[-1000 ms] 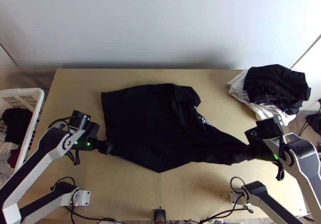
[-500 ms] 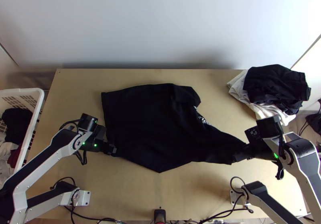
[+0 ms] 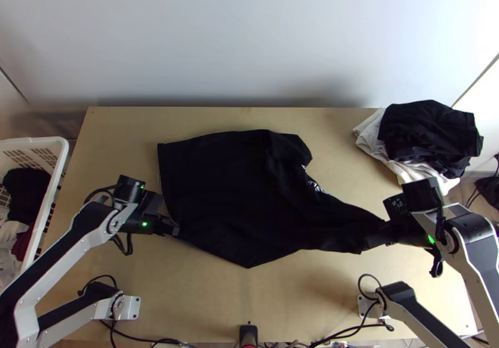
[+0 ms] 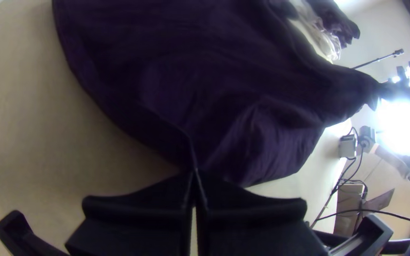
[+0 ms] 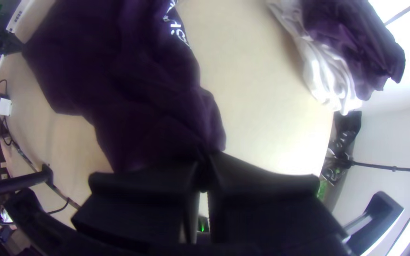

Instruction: Fold the t-shirt

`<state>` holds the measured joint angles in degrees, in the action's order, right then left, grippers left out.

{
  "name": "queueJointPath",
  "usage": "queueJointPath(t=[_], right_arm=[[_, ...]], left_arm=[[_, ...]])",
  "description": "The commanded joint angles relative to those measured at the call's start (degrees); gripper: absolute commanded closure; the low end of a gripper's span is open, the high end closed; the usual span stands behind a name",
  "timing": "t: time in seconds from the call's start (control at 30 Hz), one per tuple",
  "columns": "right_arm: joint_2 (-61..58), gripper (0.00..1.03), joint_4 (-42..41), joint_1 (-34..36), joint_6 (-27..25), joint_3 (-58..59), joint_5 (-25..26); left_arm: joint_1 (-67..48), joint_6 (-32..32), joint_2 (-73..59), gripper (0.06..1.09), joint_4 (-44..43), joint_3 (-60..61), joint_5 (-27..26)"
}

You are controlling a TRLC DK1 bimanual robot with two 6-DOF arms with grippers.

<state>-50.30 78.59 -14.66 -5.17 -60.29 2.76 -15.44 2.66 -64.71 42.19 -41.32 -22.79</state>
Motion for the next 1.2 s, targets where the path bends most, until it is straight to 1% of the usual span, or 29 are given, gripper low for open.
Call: queueJointPath(t=[0.0,0.13,0.23,0.33,0.43,0.53,0.67,0.77,0.93,1.0,1.1,1.13,1.17], right_arm=[[-1.11,1.00,1.13,-1.34,-0.46,-4.31,0.14],[-4.01,1.00,2.18,-3.80,-0.81,-9.67,0.22],[-6.74,1.00,2.18,-5.12,-0.81,-13.18,0.22],[-9.37,1.00,1.31,-5.65,-0.72,-16.61,0.14],[-11.57,1.00,0.43,-5.65,-0.90,-19.42,0.22],[-13.33,1.00,0.08,-5.03,-1.42,-20.30,0.40],[-14.03,1.00,-0.89,-4.15,-1.95,-18.63,0.57],[-14.03,1.00,-1.59,-3.27,-1.86,-17.05,0.57],[-13.94,1.00,-2.91,-0.81,-1.95,-14.24,0.57],[-13.94,1.00,-3.70,0.07,-1.86,-12.74,0.57],[-13.94,1.00,-4.58,0.59,-1.69,-10.55,0.49],[-13.77,1.00,-4.93,0.59,-1.69,-9.93,0.49],[-13.68,1.00,-5.11,0.59,-1.69,-9.32,0.49]], left_arm=[[6.13,-3.53,6.96,1.05,7.64,-3.59,-1.65],[14.48,-8.37,8.19,1.05,14.85,-9.04,-3.93],[18.08,-10.13,7.84,1.05,19.15,-15.11,-5.51],[18.52,-10.30,5.91,1.05,22.40,-22.58,-7.98],[18.52,-9.07,2.13,1.05,23.02,-30.31,-10.35],[18.34,-5.47,-4.11,1.05,20.03,-37.08,-12.81],[14.91,-0.99,-13.25,1.05,12.12,-41.12,-12.90],[12.72,-0.46,-20.02,1.05,7.55,-39.98,-11.32],[9.82,-0.28,-29.42,1.05,-2.64,-35.14,-6.39],[8.94,-0.02,-33.03,1.05,-5.10,-35.06,-5.16],[8.32,-0.02,-37.42,1.05,-6.16,-34.97,-3.76],[8.32,-0.02,-38.12,1.01,-6.42,-34.44,-3.76],[8.41,-0.02,-38.56,0.93,-6.86,-33.65,-3.76]])
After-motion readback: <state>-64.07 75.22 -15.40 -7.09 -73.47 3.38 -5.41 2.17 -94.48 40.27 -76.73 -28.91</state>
